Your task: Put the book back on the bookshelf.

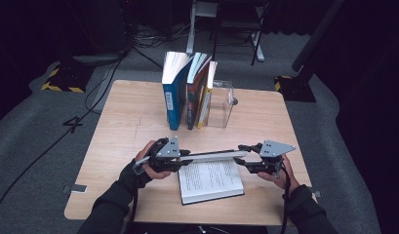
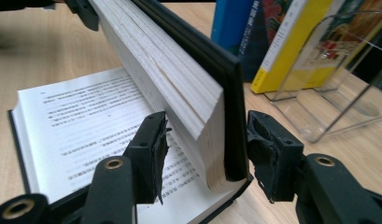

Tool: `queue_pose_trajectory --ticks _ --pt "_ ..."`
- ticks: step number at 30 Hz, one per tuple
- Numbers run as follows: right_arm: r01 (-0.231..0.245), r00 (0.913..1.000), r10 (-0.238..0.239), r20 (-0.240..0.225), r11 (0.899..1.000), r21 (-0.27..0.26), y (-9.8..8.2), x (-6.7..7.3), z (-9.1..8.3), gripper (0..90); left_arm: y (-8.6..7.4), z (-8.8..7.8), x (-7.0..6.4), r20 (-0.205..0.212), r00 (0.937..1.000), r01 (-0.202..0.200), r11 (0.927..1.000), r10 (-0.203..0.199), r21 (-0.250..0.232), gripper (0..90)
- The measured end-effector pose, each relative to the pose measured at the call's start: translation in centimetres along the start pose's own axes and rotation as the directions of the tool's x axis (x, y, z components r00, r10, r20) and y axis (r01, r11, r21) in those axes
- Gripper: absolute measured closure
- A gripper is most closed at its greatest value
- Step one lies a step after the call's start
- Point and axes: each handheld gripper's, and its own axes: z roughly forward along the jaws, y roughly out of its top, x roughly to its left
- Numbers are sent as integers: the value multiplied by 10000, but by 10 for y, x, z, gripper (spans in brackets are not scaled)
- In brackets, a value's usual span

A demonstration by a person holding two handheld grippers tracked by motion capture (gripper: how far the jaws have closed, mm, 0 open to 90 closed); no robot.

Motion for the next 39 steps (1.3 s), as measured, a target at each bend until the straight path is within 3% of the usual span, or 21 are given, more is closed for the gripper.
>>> queue_pose_trajectory --ticks 3,8,12,14,16,17,20,23,27,29,32,33,35,39 --pt "9 9999 -10 -154 10000 -94 2 3 3 550 -3 -4 8 -63 9991 431 9991 -431 31 669" --pt "300 9983 -303 -493 9995 -80 8 11 7 657 -7 -9 15 -990 9922 783 9968 -761 185 574" --pt "520 9981 -520 -343 9986 -7 14 21 11 703 -9 -10 20 -1761 9779 1176 9929 -1129 165 505" --pt "674 9976 -673 -149 9977 70 18 27 13 716 -9 -12 19 -2033 9727 1180 9929 -1122 169 477" --pt "637 9979 -639 113 9978 159 21 33 15 717 -8 -17 18 -1824 9751 1243 9920 -1259 -207 408" --pt "661 9976 -665 172 9976 208 22 34 15 717 -6 -21 15 -1786 9766 1137 9926 -1195 -426 384" --pt "652 9974 -660 273 9974 303 23 37 16 715 1 -29 6 -2332 9683 793 9955 -892 -512 343" --pt "596 9978 -605 285 9977 317 23 38 17 712 11 -38 -4 -2251 9701 712 9929 -912 -955 301" --pt "694 9972 -705 267 9969 375 24 40 17 705 27 -37 -17 -2238 9727 381 9935 -614 -1071 252" --pt "774 9968 -782 190 9962 400 24 41 18 698 36 -26 -26 -2129 9769 67 9976 -212 -686 223" --pt "1007 9947 -1016 159 9937 485 24 44 19 689 42 -11 -36 -2393 9702 -402 9992 380 -44 202" --pt "1031 9945 -1040 149 9934 497 24 45 19 687 43 -5 -38 -2492 9675 -411 9991 422 96 197" --pt "1110 9936 -1119 138 9922 564 24 46 19 683 43 3 -40 -2313 9715 -450 9985 507 301 195" --pt "1158 9932 -1164 76 9916 571 24 47 19 677 42 11 -41 -2344 9702 -466 9967 611 667 195"
